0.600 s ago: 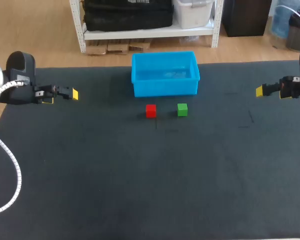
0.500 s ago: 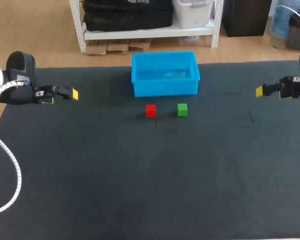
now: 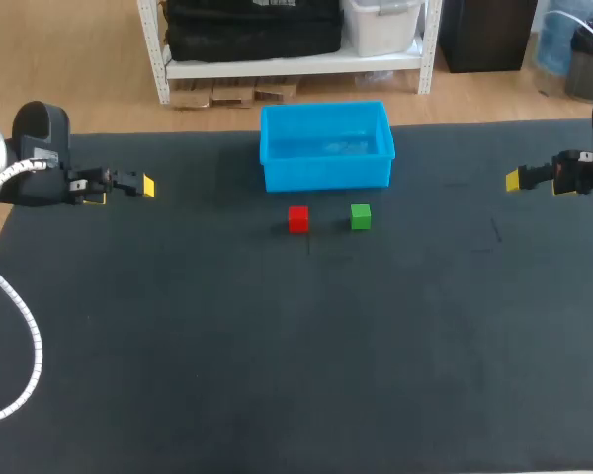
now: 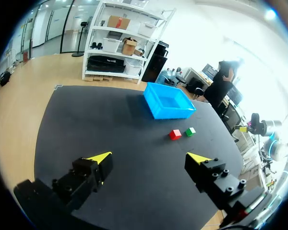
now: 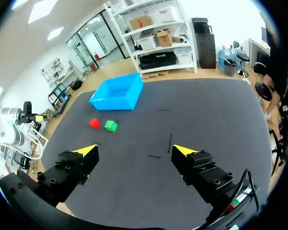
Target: Use the left arm to pick the red cube and place it into the blue plastic box first, then use the right arm to grasp the green cube and put it into the same blue plastic box after the first action is fully finished.
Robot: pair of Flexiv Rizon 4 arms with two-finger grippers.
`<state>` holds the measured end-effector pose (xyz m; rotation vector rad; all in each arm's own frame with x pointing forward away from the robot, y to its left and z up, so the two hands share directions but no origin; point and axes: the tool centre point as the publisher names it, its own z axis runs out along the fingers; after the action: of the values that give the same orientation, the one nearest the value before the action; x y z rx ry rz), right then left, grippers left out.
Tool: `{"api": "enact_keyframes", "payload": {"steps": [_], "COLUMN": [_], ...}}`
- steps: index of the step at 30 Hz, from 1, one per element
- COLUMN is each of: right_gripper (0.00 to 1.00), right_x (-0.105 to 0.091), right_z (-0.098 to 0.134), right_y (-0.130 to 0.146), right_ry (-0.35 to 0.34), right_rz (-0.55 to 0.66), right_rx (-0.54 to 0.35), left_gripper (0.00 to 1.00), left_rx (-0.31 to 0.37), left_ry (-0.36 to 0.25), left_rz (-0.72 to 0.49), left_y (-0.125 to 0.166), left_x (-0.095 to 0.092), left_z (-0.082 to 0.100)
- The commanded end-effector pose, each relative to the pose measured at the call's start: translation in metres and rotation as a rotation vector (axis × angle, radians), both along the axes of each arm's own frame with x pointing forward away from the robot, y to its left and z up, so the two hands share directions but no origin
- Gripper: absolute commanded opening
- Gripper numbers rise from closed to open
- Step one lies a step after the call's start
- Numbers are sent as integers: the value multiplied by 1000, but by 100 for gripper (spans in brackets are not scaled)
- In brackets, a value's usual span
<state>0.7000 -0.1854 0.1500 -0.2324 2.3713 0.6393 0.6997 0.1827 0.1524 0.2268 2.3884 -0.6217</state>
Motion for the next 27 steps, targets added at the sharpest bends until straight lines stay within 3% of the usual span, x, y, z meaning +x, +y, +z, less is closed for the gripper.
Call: {"api": "enact_keyframes", "payload": {"steps": [1,4,6,12,18,22,24,27], "right_gripper": [100,100,100,100,100,100,100,100], "right_x": [0,0,0,0,0,0,0,0], "right_z": [0,0,0,0,0,0,0,0], "right_y": [0,0,0,0,0,0,0,0], "right_ry": [1,1,1,1,1,1,1,1], "right_rz": [-1,-1,-1,-1,-1,-1,-1,-1], "right_rx": [-2,-2,-2,-2,-2,-2,-2,-2], "left_gripper": [100,100,100,100,100,100,100,100], "left_rx": [-5,7,71,199,322,343,358,293], "left_ry": [-4,6,-17,-4,99,155,154,172], "left_rz": [-3,-5,-7,-6,24,39,50,61], "left_y": [1,-10,-20,-48,-73,-90,-98,-109], "left_x": [1,2,3,6,13,16,15,13], "left_z": [-1,-2,-4,-5,-10,-14,-15,-13]}}
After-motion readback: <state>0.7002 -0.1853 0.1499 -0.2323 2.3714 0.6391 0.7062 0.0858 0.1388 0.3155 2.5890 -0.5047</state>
